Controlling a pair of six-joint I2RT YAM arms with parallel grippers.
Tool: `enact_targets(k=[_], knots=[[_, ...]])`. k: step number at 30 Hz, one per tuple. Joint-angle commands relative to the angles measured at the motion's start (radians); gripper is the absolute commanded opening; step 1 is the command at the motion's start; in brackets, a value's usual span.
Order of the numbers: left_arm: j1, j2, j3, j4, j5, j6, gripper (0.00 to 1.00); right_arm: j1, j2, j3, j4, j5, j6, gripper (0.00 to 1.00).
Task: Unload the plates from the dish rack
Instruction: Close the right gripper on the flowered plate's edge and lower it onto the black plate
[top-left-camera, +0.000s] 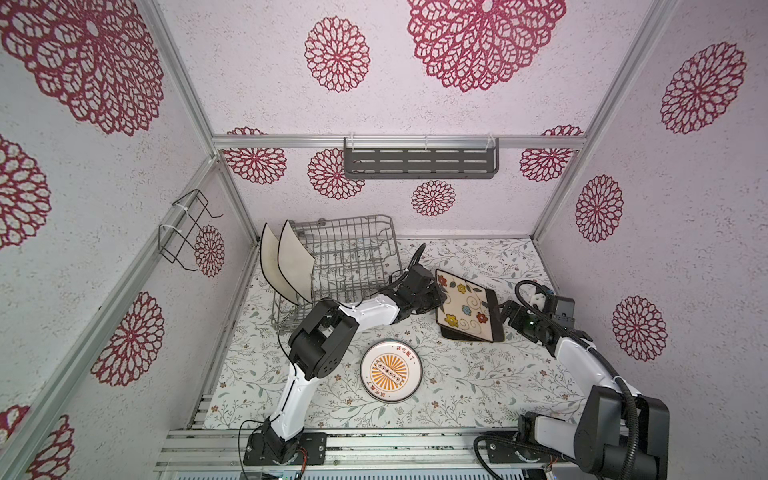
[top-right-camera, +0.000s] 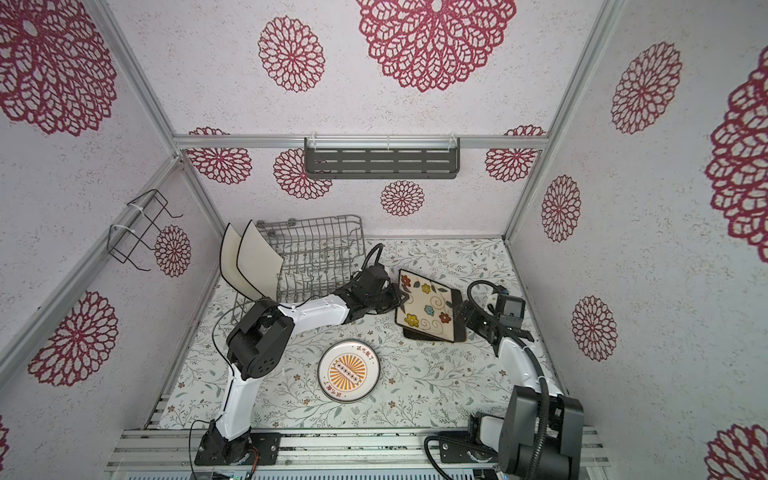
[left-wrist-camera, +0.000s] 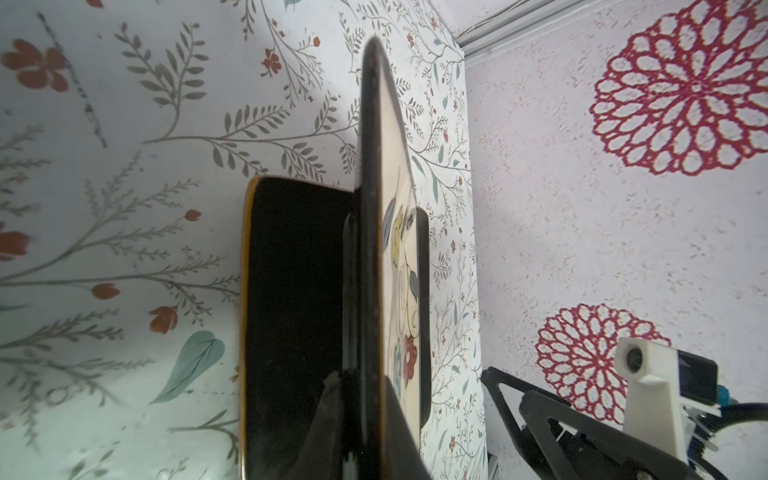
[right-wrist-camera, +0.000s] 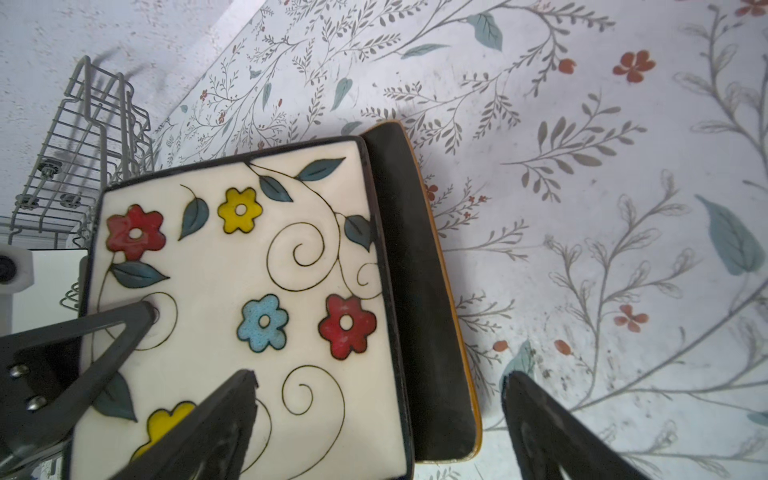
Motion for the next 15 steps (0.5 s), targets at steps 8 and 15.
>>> enact_targets(k=[8,15], knots=[[-0.017,-0.01,0.044,0.152,-0.003,-0.045,0.0,-0.01,0.036,0.063,0.008,0.036,-0.044,0.93],[-0.029,0.012,0.047,0.11,-0.019,-0.042,0.04,-0.011,0.09,0.089,0.005,0.059,-0.068,0.92]])
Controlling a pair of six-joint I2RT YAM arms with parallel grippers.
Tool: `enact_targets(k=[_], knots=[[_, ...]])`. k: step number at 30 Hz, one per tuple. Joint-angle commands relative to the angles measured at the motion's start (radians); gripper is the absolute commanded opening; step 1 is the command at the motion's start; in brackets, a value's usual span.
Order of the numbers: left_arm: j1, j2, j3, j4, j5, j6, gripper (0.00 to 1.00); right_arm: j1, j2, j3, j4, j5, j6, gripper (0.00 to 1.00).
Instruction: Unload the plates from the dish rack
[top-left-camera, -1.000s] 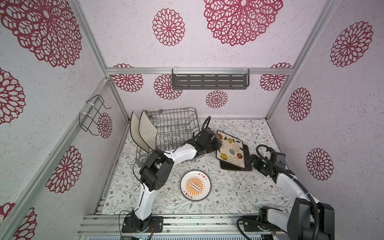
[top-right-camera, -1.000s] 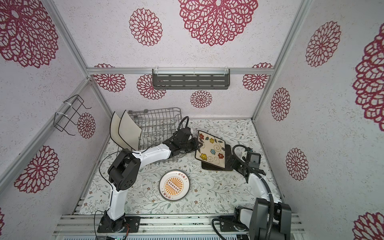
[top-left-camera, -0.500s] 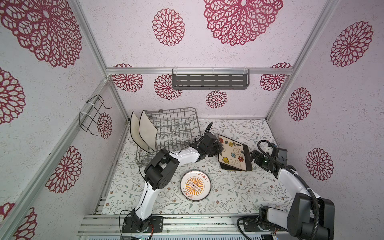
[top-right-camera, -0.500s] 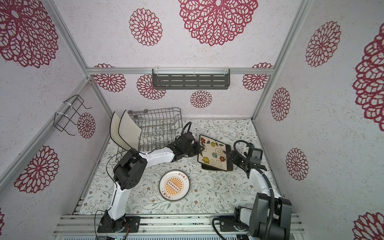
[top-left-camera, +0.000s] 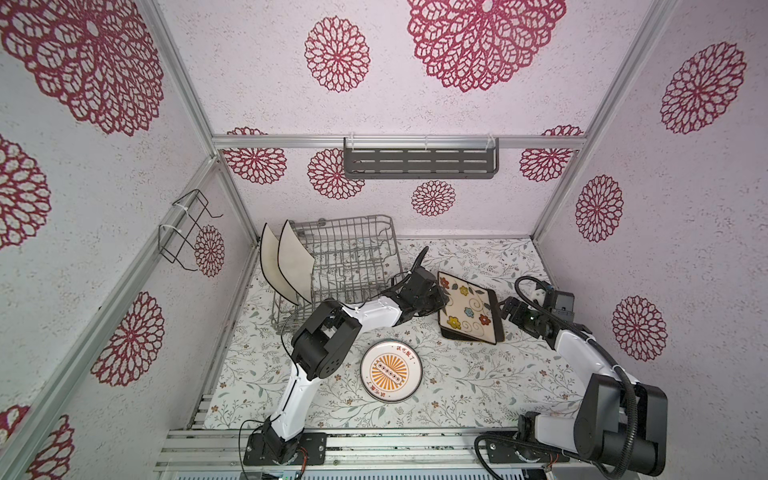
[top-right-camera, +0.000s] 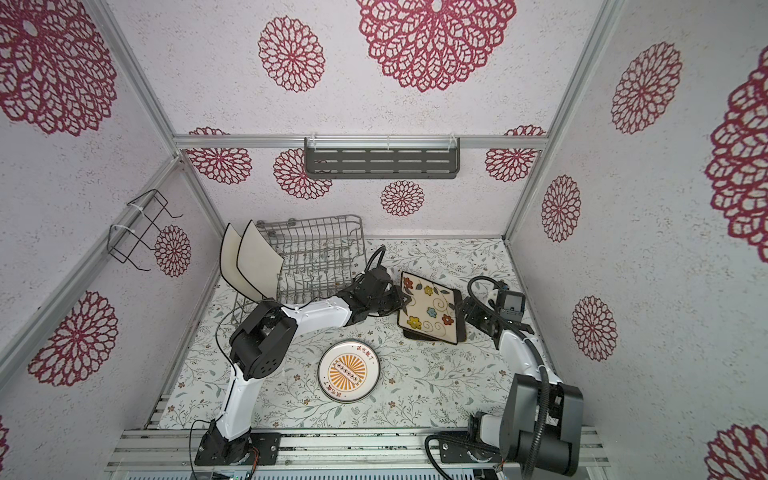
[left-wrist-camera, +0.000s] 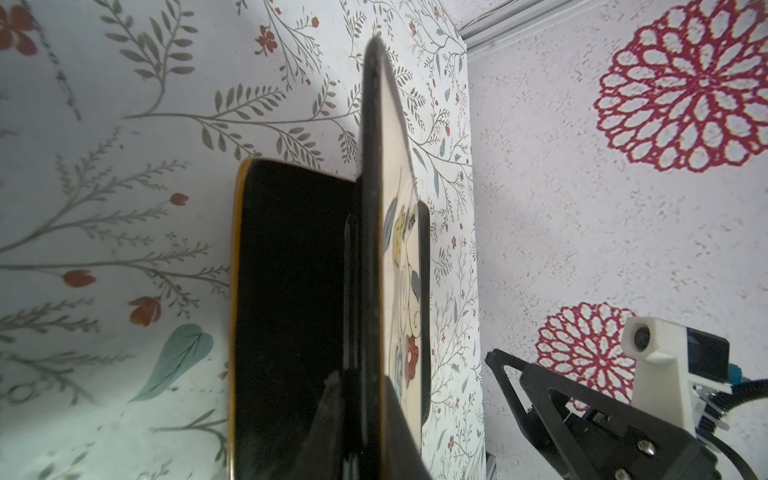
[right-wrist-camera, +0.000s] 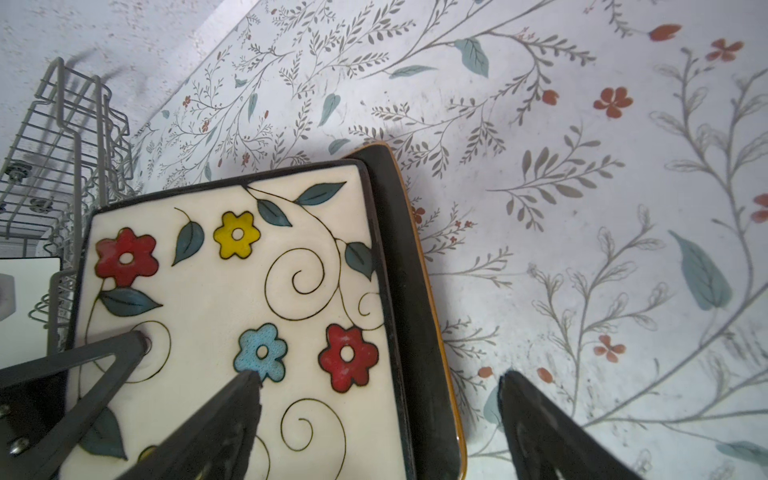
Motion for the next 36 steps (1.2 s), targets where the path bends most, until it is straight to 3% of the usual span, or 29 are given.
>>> enact_targets(k=[1,12,27,36], knots=[[-0.014,0.002,0.046,0.095,-0.013,-0.022,0.05,-0.007,0.027,0.036,0.009,0.024,-0.036,0.92],[-0.03,0.024,0.035,0.042,-0.036,-0.016,0.27,-0.007,0.178,0.095,0.018,-0.008,-0.067,0.92],[-0.038,0.046,0.035,0.003,-0.045,-0.007,0.31,-0.006,0.312,0.13,0.071,-0.053,-0.088,0.87],[-0.044,0.059,0.085,-0.123,-0.082,0.048,0.35,-0.005,0.331,0.135,0.068,-0.039,-0.102,0.87]])
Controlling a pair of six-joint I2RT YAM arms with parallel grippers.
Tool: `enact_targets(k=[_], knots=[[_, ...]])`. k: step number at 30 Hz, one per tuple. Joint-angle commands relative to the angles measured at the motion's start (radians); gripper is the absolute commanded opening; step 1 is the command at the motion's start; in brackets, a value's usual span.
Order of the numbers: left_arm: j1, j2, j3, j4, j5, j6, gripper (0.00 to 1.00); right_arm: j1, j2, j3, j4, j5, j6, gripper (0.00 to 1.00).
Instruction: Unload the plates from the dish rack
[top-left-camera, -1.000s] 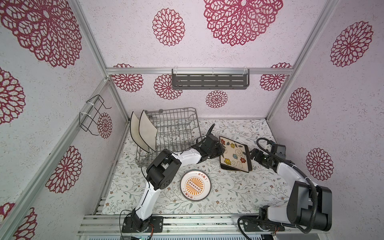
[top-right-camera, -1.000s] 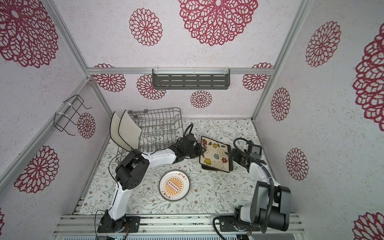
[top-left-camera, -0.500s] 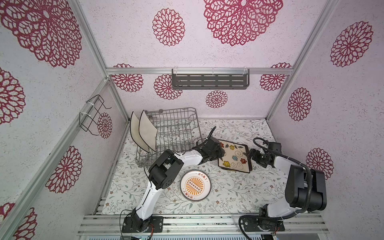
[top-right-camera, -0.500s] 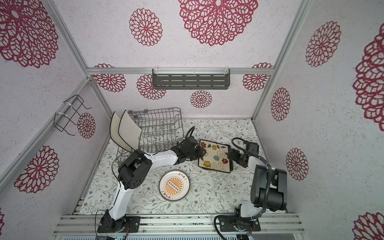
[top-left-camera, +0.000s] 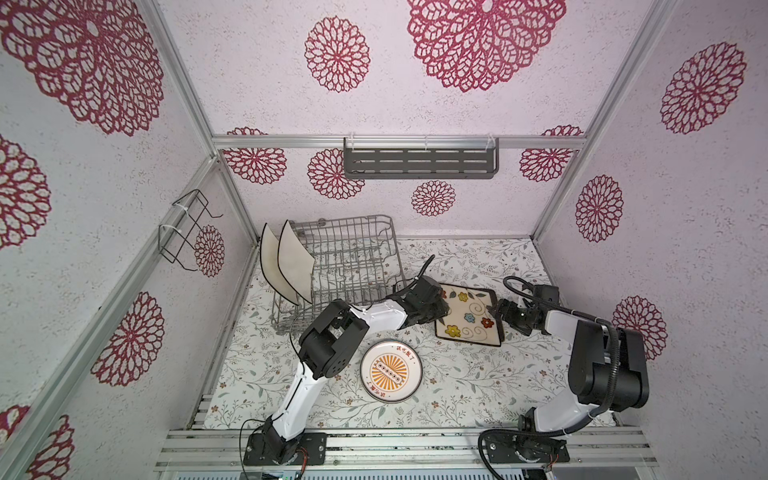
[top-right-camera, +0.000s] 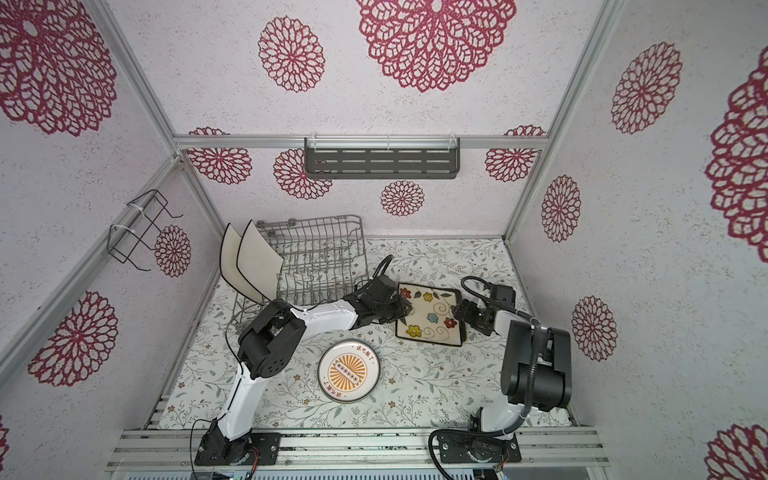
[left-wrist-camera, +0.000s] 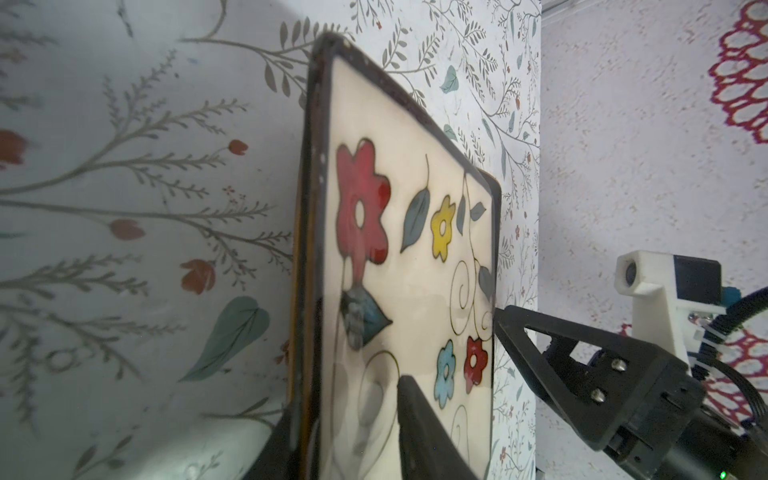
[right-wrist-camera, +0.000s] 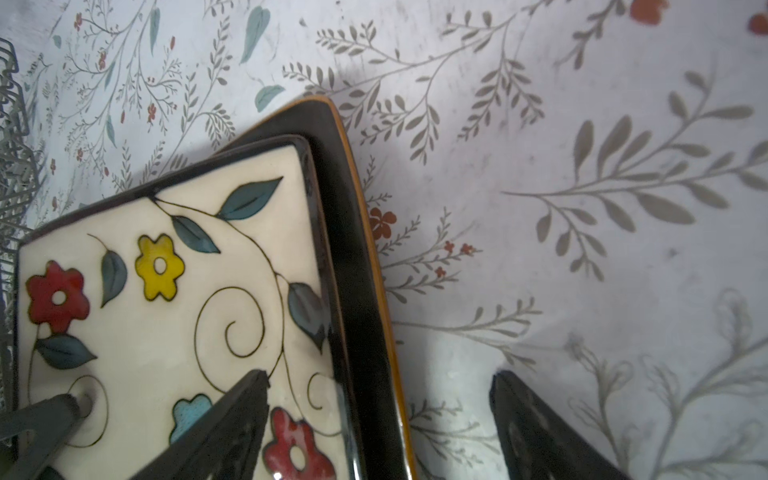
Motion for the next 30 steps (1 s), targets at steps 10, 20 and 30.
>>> enact_targets(k=[10,20,30], knots=[[-0.016,0.04,0.084,-0.039,-0.01,0.035,0.36,-0.007,0.001,0.033,0.028,-0.006,-0.026,0.87],[-0.018,0.062,0.118,-0.101,-0.016,0.053,0.36,0.001,0.017,0.039,0.037,-0.023,-0.028,0.85],[-0.023,0.07,0.141,-0.168,-0.034,0.074,0.37,0.004,0.021,0.041,0.04,-0.023,-0.028,0.83]])
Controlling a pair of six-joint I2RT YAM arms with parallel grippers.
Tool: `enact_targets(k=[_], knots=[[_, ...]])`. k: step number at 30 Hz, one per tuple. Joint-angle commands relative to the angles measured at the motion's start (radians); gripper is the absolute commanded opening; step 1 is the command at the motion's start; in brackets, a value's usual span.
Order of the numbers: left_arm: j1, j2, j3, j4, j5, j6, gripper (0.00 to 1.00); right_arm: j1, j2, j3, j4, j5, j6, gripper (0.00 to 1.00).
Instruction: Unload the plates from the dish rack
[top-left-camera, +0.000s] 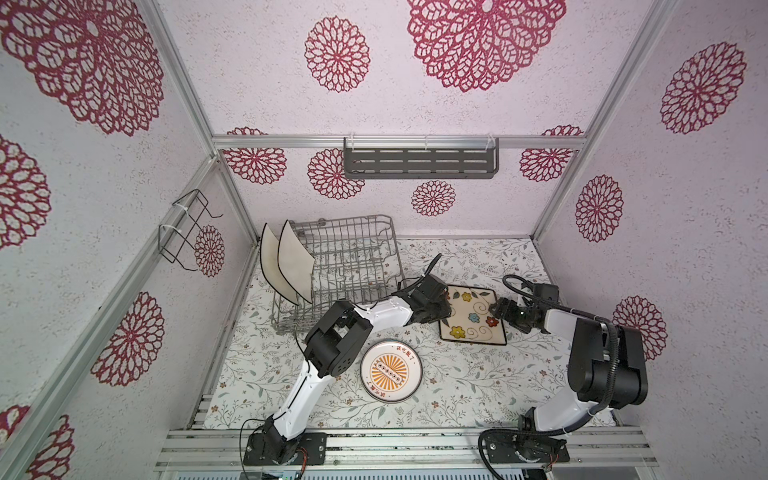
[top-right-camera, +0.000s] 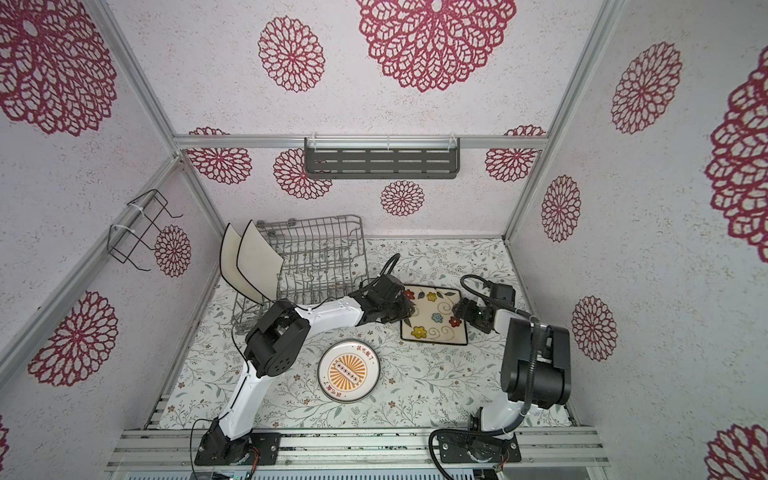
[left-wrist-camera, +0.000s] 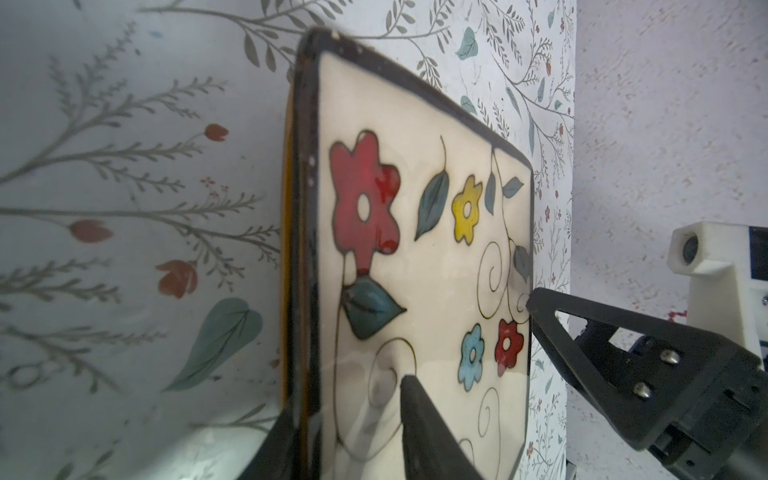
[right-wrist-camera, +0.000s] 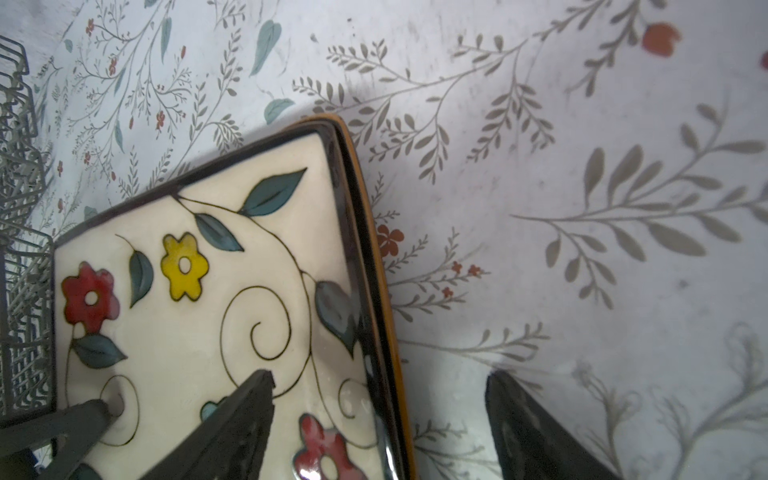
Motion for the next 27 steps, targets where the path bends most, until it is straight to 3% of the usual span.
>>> enact_targets(k=[1,27], knots=[[-0.013,0.018,0.033,-0.041,-0.032,0.022,0.38,0.004,0.005,0.032,0.017,-0.014,-0.02,0.82],[-0.023,0.042,0.122,-0.205,-0.101,0.113,0.37,0.011,0.015,0.037,0.019,-0.012,-0.02,0.74]])
